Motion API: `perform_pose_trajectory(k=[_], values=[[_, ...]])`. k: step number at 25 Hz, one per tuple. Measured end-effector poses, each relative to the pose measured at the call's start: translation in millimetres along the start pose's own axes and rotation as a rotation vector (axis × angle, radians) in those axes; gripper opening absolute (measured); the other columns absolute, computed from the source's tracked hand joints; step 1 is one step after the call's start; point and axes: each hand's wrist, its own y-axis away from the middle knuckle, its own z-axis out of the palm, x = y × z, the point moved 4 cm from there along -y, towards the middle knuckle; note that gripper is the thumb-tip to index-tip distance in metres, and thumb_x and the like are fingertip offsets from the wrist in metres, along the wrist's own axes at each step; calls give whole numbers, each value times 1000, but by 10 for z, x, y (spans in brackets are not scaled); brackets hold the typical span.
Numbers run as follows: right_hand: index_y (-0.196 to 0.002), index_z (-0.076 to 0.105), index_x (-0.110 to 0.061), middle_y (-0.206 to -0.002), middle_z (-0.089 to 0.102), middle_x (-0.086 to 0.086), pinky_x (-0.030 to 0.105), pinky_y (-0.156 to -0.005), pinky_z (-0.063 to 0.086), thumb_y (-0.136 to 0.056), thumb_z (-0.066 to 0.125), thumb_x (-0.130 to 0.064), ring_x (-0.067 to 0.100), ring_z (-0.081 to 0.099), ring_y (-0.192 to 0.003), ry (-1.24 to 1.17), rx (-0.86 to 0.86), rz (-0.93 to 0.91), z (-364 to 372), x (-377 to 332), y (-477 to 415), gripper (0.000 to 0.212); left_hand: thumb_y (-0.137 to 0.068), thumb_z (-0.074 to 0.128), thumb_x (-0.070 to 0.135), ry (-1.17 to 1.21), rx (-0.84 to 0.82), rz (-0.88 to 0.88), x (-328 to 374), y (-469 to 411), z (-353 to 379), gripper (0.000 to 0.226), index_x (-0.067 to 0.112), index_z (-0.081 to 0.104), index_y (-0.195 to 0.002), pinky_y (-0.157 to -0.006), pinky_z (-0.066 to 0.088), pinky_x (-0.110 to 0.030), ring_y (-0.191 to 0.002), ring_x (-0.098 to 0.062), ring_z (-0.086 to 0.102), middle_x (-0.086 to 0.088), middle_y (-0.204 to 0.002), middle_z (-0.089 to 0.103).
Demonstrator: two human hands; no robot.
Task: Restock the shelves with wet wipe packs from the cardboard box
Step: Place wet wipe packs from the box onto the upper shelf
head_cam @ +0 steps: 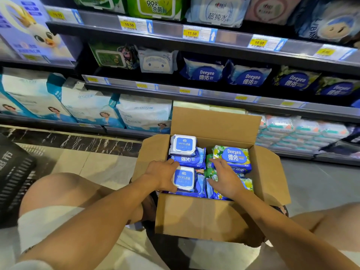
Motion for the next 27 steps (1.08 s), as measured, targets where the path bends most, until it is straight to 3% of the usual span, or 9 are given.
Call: perform_pose_trajectory(k=[4, 9, 16, 21, 24, 27], values=[[-156, 33, -20, -156, 32, 3, 40, -97, 51, -91, 71, -33, 26, 51, -131, 21, -12, -22, -36, -22, -132, 77, -72, 73, 71, 95, 46, -55, -169, 101, -58, 91, 28, 36, -143, -95, 51, -35, -119, -18, 60, 5, -143, 48], [-154, 36, -15, -152, 37, 7, 41, -106, 45, -90, 74, -28, 28, 46, -135, 36, -7, -77, -159, -234, -567, 75, -69, 78, 65, 232, 53, -141, -516, 319, 9, 88, 29, 39, -139, -87, 54, -40, -112, -23, 62, 4, -134, 47], [-160, 25, -20, -162, 26, 7, 47, -113, 40, -81, 82, -38, 35, 33, -145, 105, -97, -65, -54, -519, -1216, 100, -70, 86, 51, 469, 22, -109, -629, 351, 139, 89, 33, 35, -142, -88, 56, -39, -108, -16, 60, 8, -133, 41], [-160, 22, -19, -155, 29, 7, 46, -105, 47, -75, 85, -49, 32, 41, -137, 193, -106, -30, 40, -540, -1359, 111, -70, 86, 47, 499, -11, -81, -650, 299, 178, 93, 31, 34, -146, -93, 55, -39, -113, -16, 59, 7, -131, 41], [-147, 37, -20, -136, 35, 6, 43, -91, 55, -69, 87, -56, 28, 54, -118, 181, -118, 18, 100, -517, -1336, 99, -71, 88, 47, 464, -28, -95, -659, 273, 187, 102, 30, 27, -152, -97, 54, -41, -119, -17, 55, 7, -139, 39], [-138, 41, -19, -135, 40, 5, 40, -79, 56, -71, 86, -52, 26, 61, -106, 150, -129, 11, 115, -507, -1286, 87, -71, 88, 46, 455, -20, -100, -659, 263, 202, 100, 30, 28, -150, -95, 55, -41, -119, -17, 56, 6, -139, 39]])
